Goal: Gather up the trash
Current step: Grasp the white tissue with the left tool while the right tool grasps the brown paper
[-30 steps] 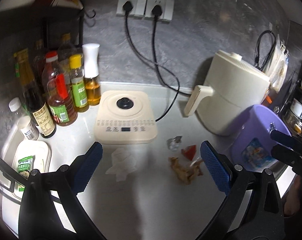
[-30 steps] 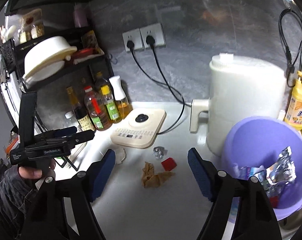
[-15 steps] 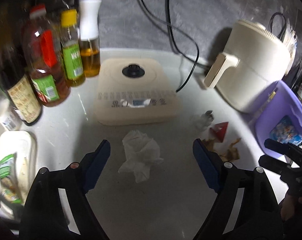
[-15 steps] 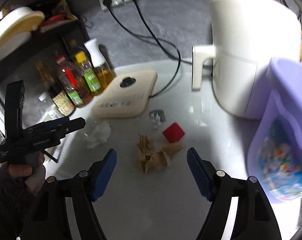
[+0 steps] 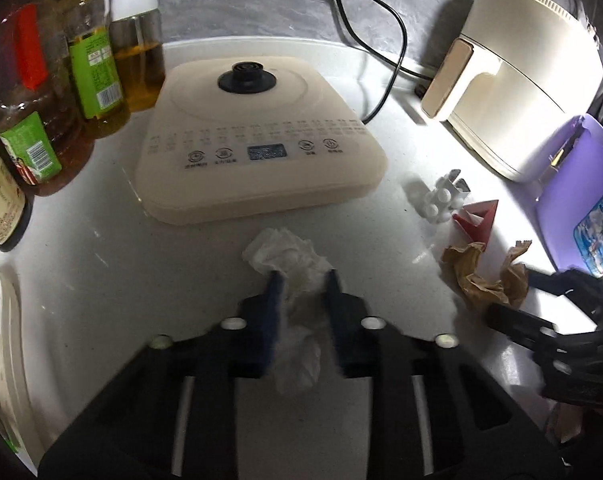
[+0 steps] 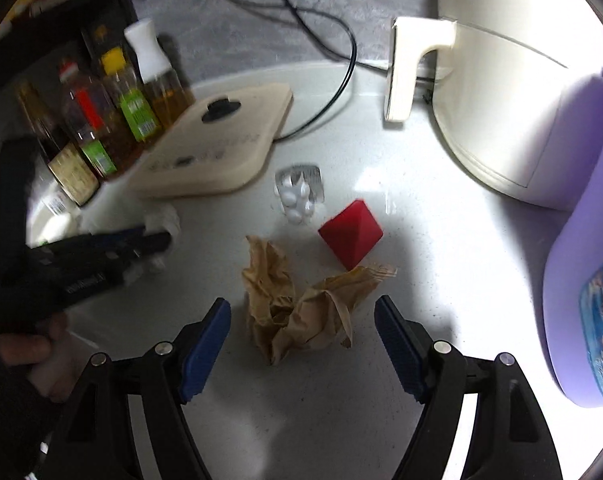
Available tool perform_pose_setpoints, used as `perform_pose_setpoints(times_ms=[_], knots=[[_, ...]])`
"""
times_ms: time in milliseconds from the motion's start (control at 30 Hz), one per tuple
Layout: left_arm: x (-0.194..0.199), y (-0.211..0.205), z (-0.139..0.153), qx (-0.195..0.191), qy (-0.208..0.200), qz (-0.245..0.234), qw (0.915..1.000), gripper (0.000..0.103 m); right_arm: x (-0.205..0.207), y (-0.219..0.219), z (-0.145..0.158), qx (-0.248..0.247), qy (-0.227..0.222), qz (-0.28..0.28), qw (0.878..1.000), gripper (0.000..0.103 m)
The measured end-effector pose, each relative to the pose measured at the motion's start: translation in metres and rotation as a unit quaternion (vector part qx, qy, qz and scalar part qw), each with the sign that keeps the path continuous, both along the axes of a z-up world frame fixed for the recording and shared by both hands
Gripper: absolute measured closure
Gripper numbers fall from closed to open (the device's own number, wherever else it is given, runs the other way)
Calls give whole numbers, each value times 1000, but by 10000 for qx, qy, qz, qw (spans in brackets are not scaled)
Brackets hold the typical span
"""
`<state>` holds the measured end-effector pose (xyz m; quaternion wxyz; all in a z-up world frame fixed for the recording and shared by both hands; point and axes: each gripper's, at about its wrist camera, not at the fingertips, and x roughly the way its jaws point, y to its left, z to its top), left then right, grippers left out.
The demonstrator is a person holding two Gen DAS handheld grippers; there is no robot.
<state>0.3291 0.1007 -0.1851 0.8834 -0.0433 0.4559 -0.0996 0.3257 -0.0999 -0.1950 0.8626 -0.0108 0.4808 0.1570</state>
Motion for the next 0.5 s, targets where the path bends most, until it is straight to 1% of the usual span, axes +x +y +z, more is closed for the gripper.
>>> perform_pose_setpoints(times_ms=[33, 67, 100, 300, 433, 500], knots=[[-1, 0, 3, -15, -26, -1, 10000, 89, 1, 1, -2, 47, 93, 59, 9999, 65], [-3, 0, 8, -28, -91, -12, 10000, 89, 0, 0, -1, 74, 97, 82, 9999, 69], [-7, -1, 17, -40, -189, -30, 9998, 89, 0, 1, 3, 48, 47, 95, 9999, 75], [-18, 2, 52, -232, -487, 36, 9985, 89, -4, 1, 37, 224, -192, 248, 9993, 77], [-27, 3, 80, -474, -746, 95, 9960, 89, -9, -2, 63, 365, -380, 294, 9982, 77], [-30, 1, 91, -523, -865, 84, 9948, 89, -11, -3, 76, 427, -455, 353, 9974, 77]])
